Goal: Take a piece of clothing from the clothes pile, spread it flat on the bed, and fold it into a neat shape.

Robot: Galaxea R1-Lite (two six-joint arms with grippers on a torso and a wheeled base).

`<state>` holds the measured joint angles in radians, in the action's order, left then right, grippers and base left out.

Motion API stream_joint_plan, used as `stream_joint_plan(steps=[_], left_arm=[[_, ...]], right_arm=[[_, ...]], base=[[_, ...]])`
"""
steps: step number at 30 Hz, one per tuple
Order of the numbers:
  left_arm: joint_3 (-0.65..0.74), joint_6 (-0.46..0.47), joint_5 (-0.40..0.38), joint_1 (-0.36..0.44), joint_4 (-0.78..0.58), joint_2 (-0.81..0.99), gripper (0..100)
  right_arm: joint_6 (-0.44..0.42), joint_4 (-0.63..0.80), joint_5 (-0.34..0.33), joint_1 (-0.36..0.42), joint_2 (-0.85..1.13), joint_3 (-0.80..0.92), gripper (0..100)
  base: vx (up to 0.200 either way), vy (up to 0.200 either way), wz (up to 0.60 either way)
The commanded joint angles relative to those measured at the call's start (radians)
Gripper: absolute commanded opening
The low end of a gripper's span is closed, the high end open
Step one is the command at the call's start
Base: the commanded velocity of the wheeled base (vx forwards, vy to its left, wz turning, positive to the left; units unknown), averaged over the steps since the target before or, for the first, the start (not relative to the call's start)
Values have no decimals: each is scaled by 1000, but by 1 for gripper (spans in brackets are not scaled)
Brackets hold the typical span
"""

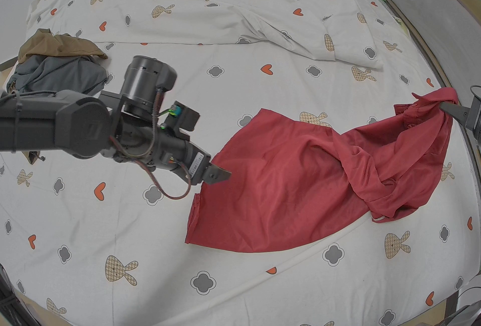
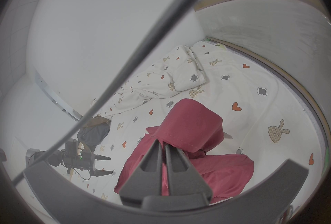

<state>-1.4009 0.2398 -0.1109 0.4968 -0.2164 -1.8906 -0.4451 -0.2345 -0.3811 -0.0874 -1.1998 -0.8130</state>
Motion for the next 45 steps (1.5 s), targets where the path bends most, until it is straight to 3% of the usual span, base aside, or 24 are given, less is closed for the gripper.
stream_joint_plan(steps=[1, 20, 31, 32, 38, 45], left_arm=[[-89, 41, 17, 54, -11, -108, 100], [-349, 59, 25, 160, -17, -309, 100], [-412, 59, 30, 210, -15, -404, 100], [-412, 59, 30, 210, -15, -404, 0], [-411, 55, 85, 207, -18, -370, 0], [-283, 41, 148, 172, -51, -145, 0]], right_arm=[[0, 0, 1, 17, -9, 12, 0], [2, -2, 2, 57, -58, 26, 0], [3, 0, 5, 78, -58, 35, 0], [3, 0, 5, 78, -58, 35, 0], [3, -2, 5, 80, -57, 35, 0], [3, 0, 5, 80, -61, 34, 0]], base=[[0, 0, 0], [0, 0, 0], [0, 0, 0], [0, 0, 0], [0, 0, 0], [0, 0, 0]])
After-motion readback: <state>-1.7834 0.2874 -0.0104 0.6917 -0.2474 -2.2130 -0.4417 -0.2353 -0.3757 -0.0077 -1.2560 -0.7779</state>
